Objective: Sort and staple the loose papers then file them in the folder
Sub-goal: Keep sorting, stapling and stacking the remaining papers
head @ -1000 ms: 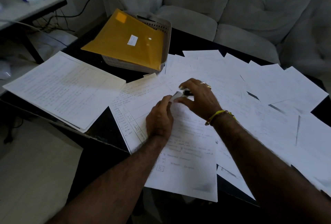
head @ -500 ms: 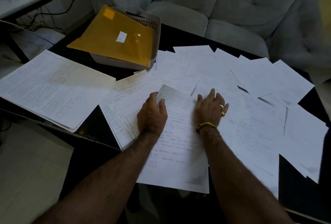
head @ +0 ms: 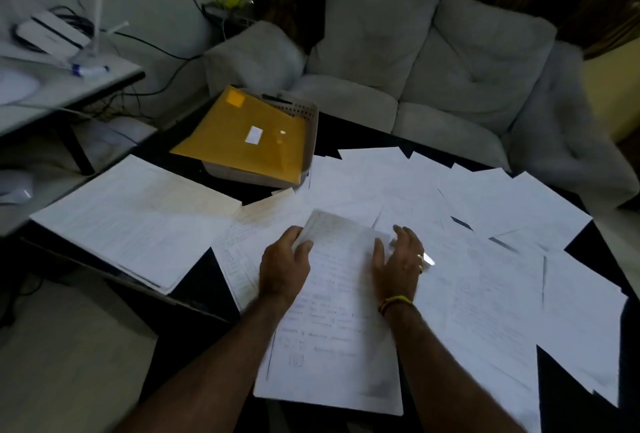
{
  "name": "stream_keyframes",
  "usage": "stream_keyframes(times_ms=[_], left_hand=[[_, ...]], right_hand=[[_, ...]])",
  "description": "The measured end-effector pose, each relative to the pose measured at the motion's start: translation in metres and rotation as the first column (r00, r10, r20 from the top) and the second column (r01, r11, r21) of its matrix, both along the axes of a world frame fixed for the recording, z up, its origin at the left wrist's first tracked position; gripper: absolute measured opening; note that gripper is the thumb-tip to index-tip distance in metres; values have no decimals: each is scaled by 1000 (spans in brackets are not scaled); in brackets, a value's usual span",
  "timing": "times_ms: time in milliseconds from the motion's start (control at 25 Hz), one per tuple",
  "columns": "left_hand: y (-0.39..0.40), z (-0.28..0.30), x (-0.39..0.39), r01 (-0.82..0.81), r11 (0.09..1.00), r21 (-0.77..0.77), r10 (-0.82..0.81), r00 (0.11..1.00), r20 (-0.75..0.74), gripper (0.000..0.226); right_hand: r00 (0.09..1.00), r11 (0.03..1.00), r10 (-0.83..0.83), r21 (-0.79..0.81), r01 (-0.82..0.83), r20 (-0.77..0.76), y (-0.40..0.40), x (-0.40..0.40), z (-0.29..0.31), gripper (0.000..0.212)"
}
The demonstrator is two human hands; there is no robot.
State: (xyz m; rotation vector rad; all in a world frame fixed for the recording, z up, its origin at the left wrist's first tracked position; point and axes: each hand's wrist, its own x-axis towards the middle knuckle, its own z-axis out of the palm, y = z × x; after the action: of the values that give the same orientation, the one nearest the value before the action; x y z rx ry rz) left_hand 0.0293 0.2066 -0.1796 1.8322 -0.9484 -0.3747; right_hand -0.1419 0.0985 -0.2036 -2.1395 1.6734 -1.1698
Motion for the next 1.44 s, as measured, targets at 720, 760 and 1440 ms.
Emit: stream_keyframes(times_ms=[720,760,1440], left_hand=[[90,30,190,-908,406,-102,724,388,-570,51],[90,27,204,-906,409,-109,738,399,-544,57],[71,-13,220,-866,500,-34,863,501,-68,45]], right_hand=[[857,812,513,302,-499,36,61,206,81,17],[854,800,515,314,-511,76,60,221,78,18],[814,813,557,303,-497,-161,54,271,22,40]])
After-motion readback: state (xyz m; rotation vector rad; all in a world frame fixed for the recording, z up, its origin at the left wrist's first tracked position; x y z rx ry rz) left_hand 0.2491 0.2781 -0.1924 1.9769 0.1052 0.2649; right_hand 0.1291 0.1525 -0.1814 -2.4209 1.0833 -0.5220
